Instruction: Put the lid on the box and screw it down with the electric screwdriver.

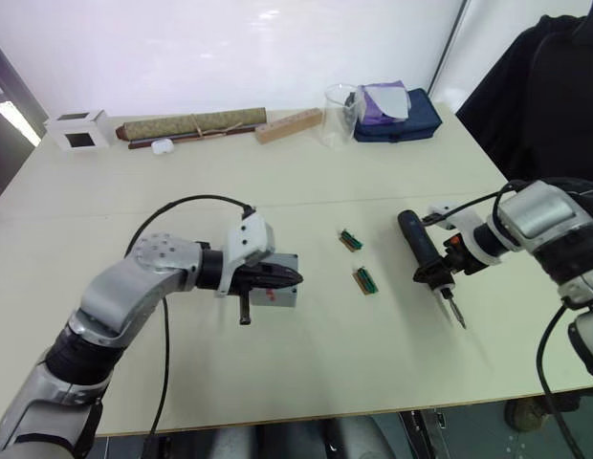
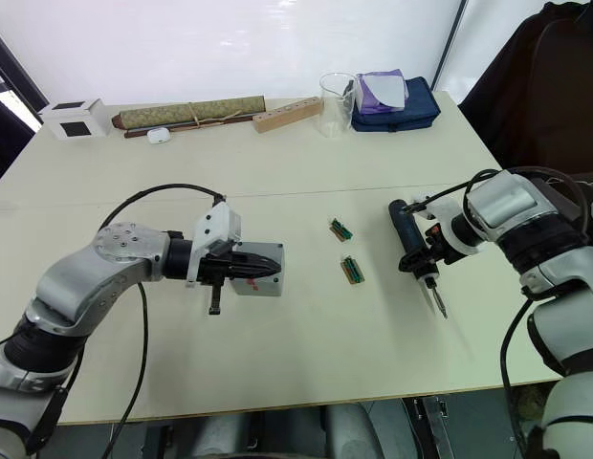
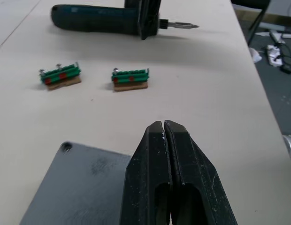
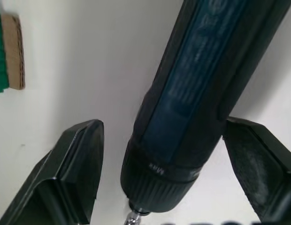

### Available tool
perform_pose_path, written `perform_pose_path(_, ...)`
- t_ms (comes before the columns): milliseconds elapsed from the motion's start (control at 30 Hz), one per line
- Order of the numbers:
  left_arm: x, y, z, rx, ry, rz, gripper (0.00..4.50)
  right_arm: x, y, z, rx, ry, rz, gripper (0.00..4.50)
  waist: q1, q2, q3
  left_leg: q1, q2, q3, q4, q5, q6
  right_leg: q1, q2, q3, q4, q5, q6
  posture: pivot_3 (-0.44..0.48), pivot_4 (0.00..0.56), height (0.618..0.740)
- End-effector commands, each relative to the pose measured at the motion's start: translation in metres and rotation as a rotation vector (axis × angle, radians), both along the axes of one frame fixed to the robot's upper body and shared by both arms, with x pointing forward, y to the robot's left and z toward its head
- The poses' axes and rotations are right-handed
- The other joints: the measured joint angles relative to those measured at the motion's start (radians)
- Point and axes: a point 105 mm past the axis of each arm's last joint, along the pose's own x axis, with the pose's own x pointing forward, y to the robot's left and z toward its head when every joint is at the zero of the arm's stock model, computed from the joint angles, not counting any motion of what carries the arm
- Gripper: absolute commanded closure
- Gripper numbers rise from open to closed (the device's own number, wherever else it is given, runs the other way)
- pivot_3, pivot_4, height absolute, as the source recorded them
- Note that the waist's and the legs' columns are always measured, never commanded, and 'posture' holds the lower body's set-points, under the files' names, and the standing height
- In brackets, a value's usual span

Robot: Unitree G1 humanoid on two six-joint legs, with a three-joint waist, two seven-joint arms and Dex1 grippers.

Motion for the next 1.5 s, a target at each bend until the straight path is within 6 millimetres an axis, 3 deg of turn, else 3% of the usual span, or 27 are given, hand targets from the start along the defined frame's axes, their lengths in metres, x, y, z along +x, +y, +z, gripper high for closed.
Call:
perform_pose_path(33, -0.002, 0.002, 0.010, -0.014, -0.041, 0.010, 4.50, -0.003, 0.002, -0.011, -0.017, 0.056, 0.037, 1.21, 0.000, 0.000, 0.000, 0.000, 0.000, 0.000, 0.000, 0.000, 0.000, 0.000, 0.000, 0.000, 0.000, 0.000, 0.000, 0.000, 0.150, 0.740)
perform_pose_path(100, -0.001, 0.003, 0.010, -0.020, -0.042, 0.018, 4.50, -0.004, 0.001, -0.016, -0.032, 0.071, 0.059, 1.91, 0.000, 0.000, 0.000, 0.000, 0.000, 0.000, 0.000, 0.000, 0.000, 0.000, 0.000, 0.000, 0.000, 0.000, 0.000, 0.000, 0.150, 0.740)
perform_pose_path(200, 0.002, 0.003, 0.011, -0.025, -0.045, 0.029, 4.50, -0.005, 0.003, -0.019, -0.027, 0.087, 0.065, 2.40, 0.000, -0.001, 0.000, 0.000, 0.000, -0.001, 0.000, 0.000, 0.000, 0.000, 0.000, -0.001, 0.001, 0.000, 0.000, 0.000, 0.150, 0.740)
perform_pose_path(467, 0.007, 0.006, 0.013, -0.034, -0.047, 0.046, 4.50, 0.000, 0.003, -0.013, -0.005, 0.063, 0.038, 2.41, 0.001, -0.001, -0.001, 0.000, 0.000, -0.002, 0.000, 0.000, 0.000, 0.001, 0.000, -0.001, 0.001, 0.000, 0.000, 0.000, 0.150, 0.740)
perform_pose_path(633, 0.019, 0.017, 0.014, -0.040, -0.030, 0.088, 4.50, 0.043, 0.000, 0.059, 0.144, -0.261, -0.180, 2.41, -0.011, 0.004, 0.002, 0.001, 0.000, 0.001, 0.001, 0.000, 0.000, 0.001, 0.000, 0.000, 0.001, 0.001, -0.001, 0.000, 0.150, 0.740)
perform_pose_path(767, 0.028, 0.035, 0.014, -0.045, 0.005, 0.146, 4.50, 0.043, 0.012, 0.100, 0.328, -0.386, -0.220, 2.41, -0.010, 0.009, 0.006, -0.001, 0.000, 0.000, 0.000, 0.000, -0.001, -0.003, 0.000, 0.000, 0.005, 0.002, -0.002, 0.000, 0.150, 0.740)
perform_pose_path(867, 0.035, 0.049, 0.010, -0.018, 0.024, 0.191, 4.50, 0.037, 0.036, 0.153, 0.588, -0.680, -0.150, 2.41, -0.011, 0.009, 0.006, -0.004, 0.000, -0.003, -0.002, 0.000, 0.000, -0.005, 0.001, -0.002, 0.005, 0.001, -0.002, 0.000, 0.150, 0.740)
perform_pose_path(967, 0.036, 0.052, 0.009, -0.016, 0.035, 0.190, 4.50, 0.019, 0.058, 0.175, 0.699, -0.924, -0.067, 2.41, -0.013, 0.009, 0.006, -0.010, 0.001, -0.004, -0.001, 0.000, -0.001, -0.011, 0.001, -0.002, 0.005, 0.001, -0.002, 0.000, 0.150, 0.740)
perform_pose_path(1100, 0.039, 0.057, 0.003, 0.026, 0.019, 0.188, 4.50, -0.005, 0.092, 0.183, 0.771, -1.161, 0.014, 2.41, -0.004, 0.009, 0.006, -0.014, -0.001, -0.004, 0.001, 0.001, -0.002, -0.014, -0.001, -0.002, 0.007, 0.001, -0.002, 0.000, 0.150, 0.740)
perform_pose_path(1200, 0.045, 0.050, 0.010, -0.030, 0.030, 0.199, 4.50, -0.024, 0.136, 0.170, 0.776, -1.350, 0.196, 2.41, 0.004, 0.009, 0.006, -0.014, -0.001, -0.004, 0.003, 0.001, -0.002, -0.014, -0.002, -0.003, 0.009, 0.002, -0.002, 0.000, 0.150, 0.740)
perform_pose_path(1300, 0.044, 0.041, 0.012, -0.040, 0.029, 0.187, 4.50, -0.035, 0.163, 0.160, 0.869, -1.381, 0.231, 2.41, 0.000, 0.009, 0.006, -0.013, -0.001, -0.004, 0.006, 0.001, -0.002, -0.012, -0.001, -0.003, 0.009, 0.002, 0.000, 0.000, 0.150, 0.740)
perform_pose_path(1400, 0.041, 0.038, -0.004, 0.028, 0.027, 0.178, 4.50, -0.042, 0.178, 0.153, 0.900, -1.392, 0.230, 2.41, -0.006, 0.009, 0.006, -0.013, -0.001, -0.003, 0.009, 0.001, -0.002, -0.012, -0.001, -0.002, 0.012, 0.003, 0.000, 0.000, 0.150, 0.740)
perform_pose_path(1500, 0.044, 0.030, -0.003, 0.009, 0.027, 0.188, 4.50, -0.046, 0.191, 0.145, 0.890, -1.392, 0.254, 2.41, 0.001, 0.009, 0.006, -0.013, -0.001, -0.004, 0.010, 0.001, -0.002, -0.012, -0.001, -0.003, 0.013, 0.002, 0.000, 0.000, 0.150, 0.740)
